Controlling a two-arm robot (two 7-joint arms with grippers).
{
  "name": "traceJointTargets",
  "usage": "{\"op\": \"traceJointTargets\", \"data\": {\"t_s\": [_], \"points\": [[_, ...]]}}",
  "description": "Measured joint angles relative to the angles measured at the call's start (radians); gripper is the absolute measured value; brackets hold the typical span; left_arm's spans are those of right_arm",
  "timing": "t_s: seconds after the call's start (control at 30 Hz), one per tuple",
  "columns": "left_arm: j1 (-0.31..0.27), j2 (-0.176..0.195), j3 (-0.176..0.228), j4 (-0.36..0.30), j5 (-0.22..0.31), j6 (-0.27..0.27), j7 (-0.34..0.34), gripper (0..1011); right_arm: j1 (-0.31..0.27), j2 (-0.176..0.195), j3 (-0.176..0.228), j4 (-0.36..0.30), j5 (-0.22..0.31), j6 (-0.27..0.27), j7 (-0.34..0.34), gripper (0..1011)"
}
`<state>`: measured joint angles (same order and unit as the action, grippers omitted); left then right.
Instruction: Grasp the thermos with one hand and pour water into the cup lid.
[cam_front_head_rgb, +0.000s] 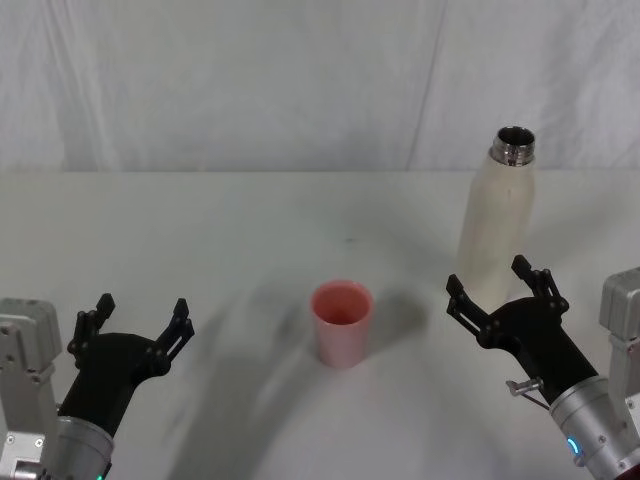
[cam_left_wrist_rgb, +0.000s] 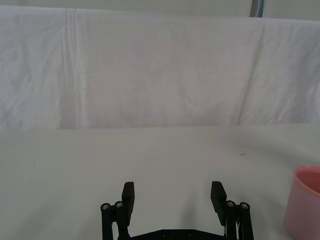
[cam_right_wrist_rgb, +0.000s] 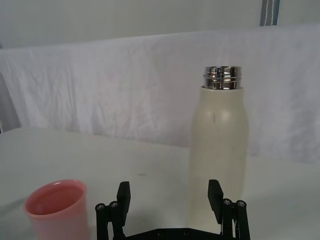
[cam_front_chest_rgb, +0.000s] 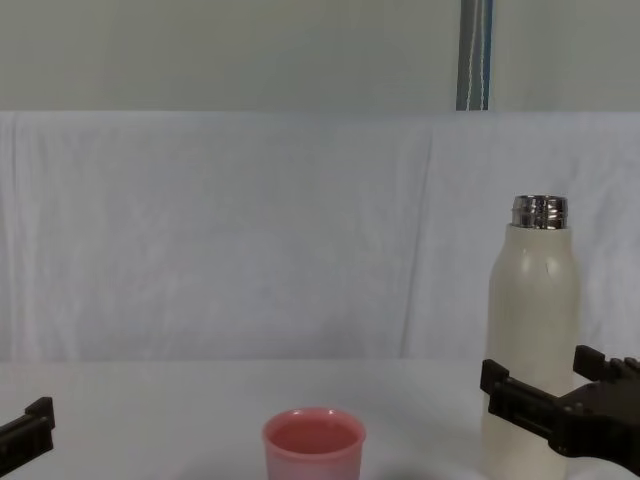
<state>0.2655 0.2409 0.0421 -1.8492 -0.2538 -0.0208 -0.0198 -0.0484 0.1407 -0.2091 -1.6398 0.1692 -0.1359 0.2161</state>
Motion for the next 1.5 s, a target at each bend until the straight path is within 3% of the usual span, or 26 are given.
{"op": "traceJointTargets", "data": {"t_s": [0.47,1.5], "points": [[0.0,0.0,0.0,0.0,0.0,0.0,0.0,1001,-0.019,0.02,-0.018,-0.018,0.013,-0.008,0.02,1000],[0.0,0.0,0.0,0.0,0.0,0.0,0.0,1001,-0.015,0.017,-0.015,-0.015,0.013,-0.009,0.02,1000]]}}
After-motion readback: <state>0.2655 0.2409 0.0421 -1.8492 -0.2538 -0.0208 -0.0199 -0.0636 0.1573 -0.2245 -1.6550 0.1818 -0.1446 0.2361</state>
